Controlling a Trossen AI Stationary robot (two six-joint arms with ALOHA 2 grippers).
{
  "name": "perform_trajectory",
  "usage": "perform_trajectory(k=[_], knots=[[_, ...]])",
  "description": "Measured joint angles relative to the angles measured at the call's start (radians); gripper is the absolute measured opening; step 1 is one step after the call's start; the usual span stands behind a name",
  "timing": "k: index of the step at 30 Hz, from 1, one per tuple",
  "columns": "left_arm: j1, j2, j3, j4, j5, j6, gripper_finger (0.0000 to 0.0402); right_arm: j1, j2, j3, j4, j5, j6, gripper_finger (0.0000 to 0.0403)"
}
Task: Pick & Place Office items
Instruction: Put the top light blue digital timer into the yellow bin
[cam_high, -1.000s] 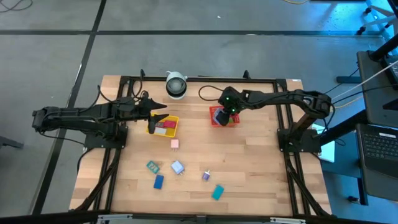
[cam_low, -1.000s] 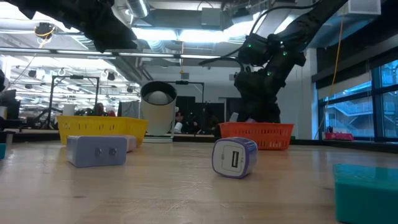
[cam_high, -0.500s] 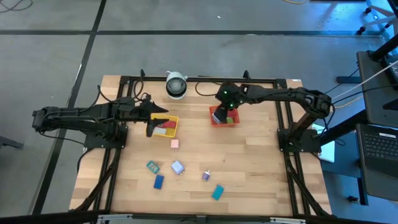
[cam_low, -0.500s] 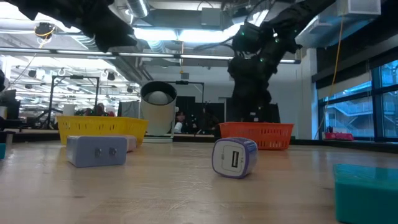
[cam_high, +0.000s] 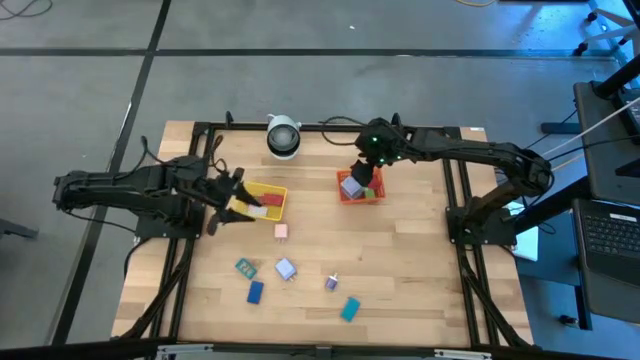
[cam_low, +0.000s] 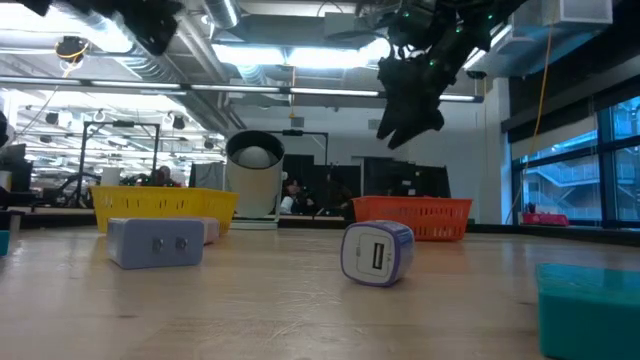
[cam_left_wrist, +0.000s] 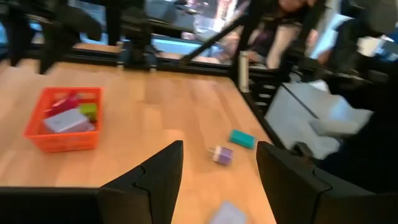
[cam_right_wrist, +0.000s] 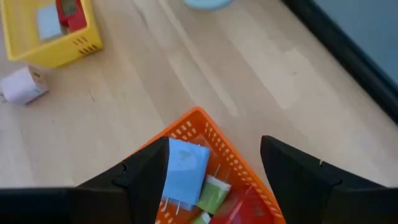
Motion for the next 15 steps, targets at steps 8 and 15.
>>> perform_trajectory(k=[8,15], knots=[[-0.221,-0.02,0.119,-0.375,-0.23,-0.096,0.02,0.024,-0.006,0.0,-0.001,0.011,0.0,0.0255],[-0.411,0.119,0.119,-0.419,-0.312,-0.22,0.02,0.046,-0.006,0.0,0.001,0.011,0.005,0.0255]])
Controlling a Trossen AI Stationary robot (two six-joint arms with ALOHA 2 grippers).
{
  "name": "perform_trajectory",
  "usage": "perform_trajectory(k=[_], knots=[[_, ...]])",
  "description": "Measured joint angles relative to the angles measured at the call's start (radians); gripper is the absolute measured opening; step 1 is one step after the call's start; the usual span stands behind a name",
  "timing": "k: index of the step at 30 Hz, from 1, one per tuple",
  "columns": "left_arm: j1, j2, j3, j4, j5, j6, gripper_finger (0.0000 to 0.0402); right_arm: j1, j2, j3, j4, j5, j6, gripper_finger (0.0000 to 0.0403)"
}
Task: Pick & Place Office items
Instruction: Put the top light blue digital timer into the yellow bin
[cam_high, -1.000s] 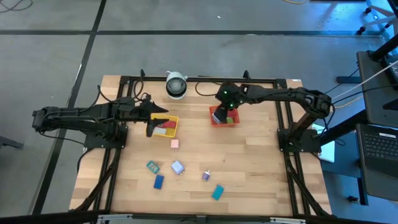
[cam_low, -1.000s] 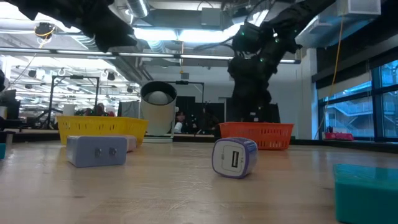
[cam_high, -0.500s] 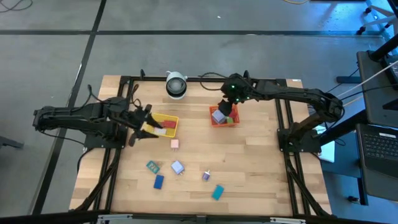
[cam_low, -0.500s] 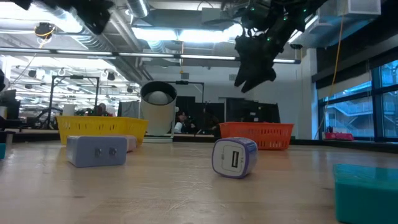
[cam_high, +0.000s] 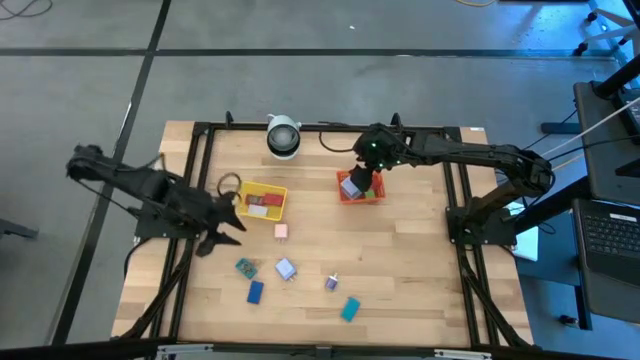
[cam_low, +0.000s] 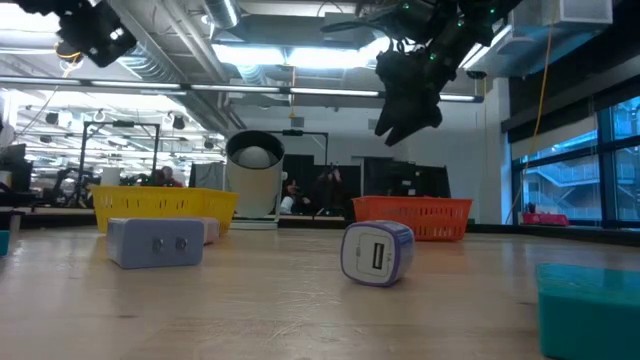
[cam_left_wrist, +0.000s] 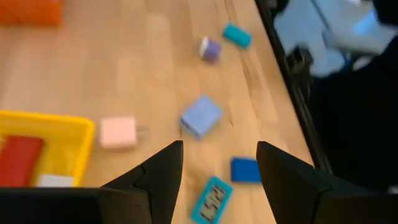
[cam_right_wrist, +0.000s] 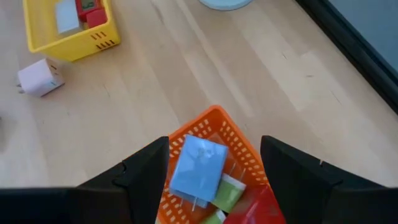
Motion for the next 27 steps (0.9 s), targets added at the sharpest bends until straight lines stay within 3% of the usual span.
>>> perform_trajectory(k=[11,15,27], knots=[[-0.161,0.31,0.0,-0.024,-0.048,0.081,0.0201,0.055,0.0,-0.001,0.007,0.068,0.054,0.0255],[-0.174,0.401,0.0,-0.024,-0.047,0.088,0.0205,0.091,0.0,-0.001,0.006,0.168,0.097,0.0255],[-0.218,0.551,0.0,-0.018,-0.045,0.139,0.0244,0.165,0.0,-0.001,-0.002,0.201,0.101,0.0256]])
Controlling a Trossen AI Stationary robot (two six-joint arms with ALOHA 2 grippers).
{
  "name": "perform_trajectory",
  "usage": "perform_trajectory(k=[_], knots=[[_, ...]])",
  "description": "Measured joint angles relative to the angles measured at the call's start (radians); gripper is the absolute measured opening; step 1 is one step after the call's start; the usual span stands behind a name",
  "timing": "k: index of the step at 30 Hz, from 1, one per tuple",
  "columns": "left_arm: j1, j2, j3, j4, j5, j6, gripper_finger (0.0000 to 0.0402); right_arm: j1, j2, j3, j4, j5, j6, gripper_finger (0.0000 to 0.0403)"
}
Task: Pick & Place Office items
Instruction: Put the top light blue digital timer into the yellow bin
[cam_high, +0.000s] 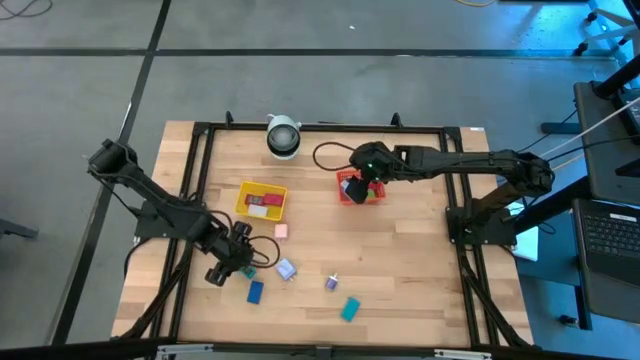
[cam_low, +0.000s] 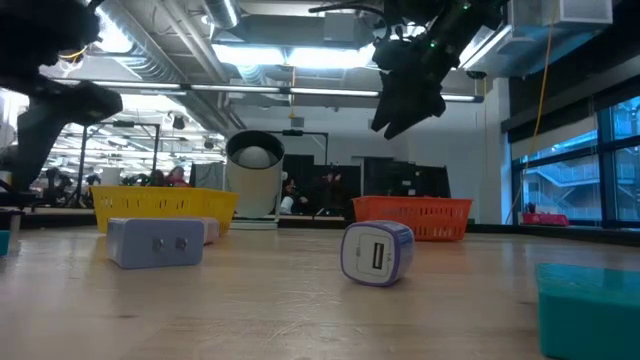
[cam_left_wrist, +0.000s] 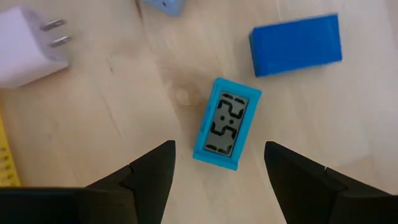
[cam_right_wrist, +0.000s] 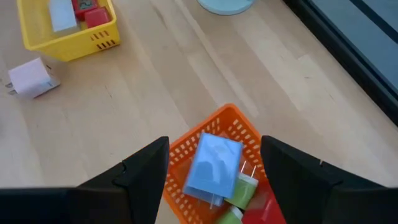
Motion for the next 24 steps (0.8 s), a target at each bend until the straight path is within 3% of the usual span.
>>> perform_trajectory(k=[11,24], knots=[[-0.042,0.176,0.0,0.032,-0.029,0.219,0.024,0.034,0.004,0.0,-0.002,0.0,0.007,0.0256],[-0.042,0.237,0.0,0.115,-0.055,0.239,0.024,0.036,0.004,0.0,-0.002,0.0,0.022,0.0256]])
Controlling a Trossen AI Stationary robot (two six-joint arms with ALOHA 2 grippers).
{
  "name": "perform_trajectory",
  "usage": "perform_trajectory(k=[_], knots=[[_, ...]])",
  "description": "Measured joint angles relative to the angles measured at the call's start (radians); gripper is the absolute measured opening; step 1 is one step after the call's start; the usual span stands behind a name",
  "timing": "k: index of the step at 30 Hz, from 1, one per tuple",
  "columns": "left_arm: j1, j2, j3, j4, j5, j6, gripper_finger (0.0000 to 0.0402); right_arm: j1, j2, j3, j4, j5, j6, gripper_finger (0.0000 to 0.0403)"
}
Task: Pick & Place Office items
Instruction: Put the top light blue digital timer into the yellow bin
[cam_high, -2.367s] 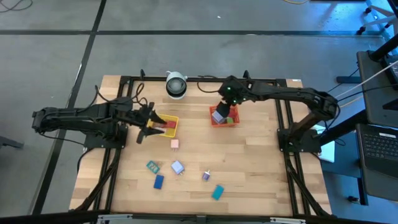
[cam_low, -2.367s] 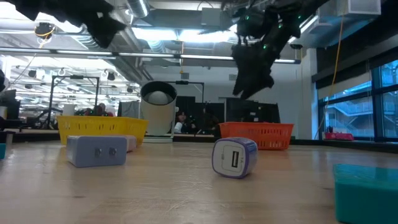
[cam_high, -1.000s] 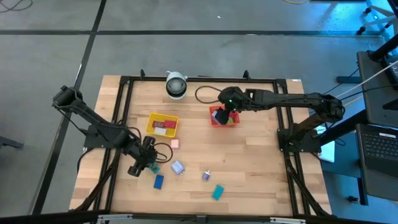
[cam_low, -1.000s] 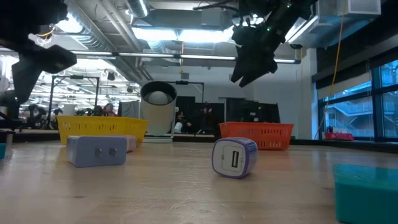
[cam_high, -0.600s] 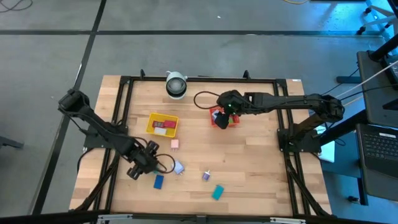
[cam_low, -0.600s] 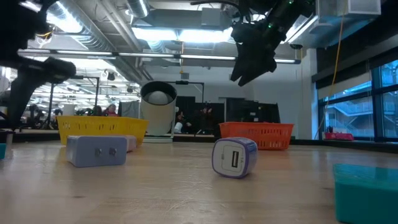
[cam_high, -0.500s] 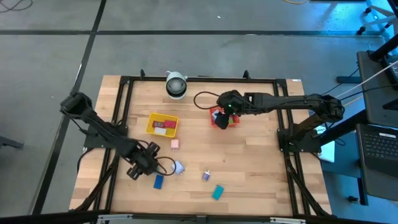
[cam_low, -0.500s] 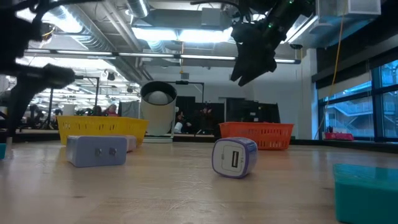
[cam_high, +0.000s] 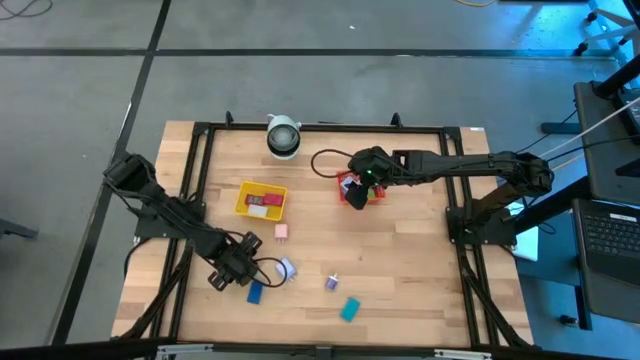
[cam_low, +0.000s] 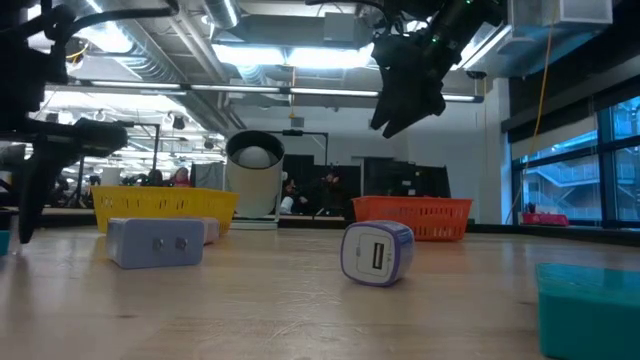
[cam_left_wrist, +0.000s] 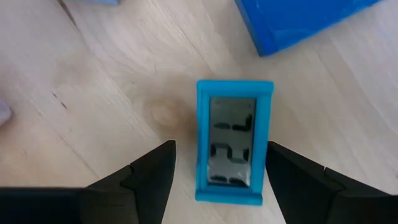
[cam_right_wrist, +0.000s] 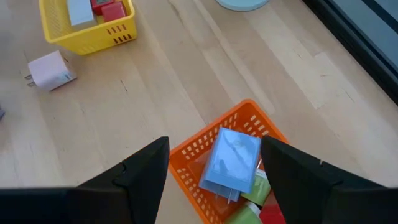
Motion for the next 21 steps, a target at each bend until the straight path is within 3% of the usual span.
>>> perform_trajectory(k=[21], knots=[[0.0,-0.002,0.001,0.021,0.001,-0.005,0.0143,0.016,0.0,0.0,0.0,0.0,-0.003,0.0256]])
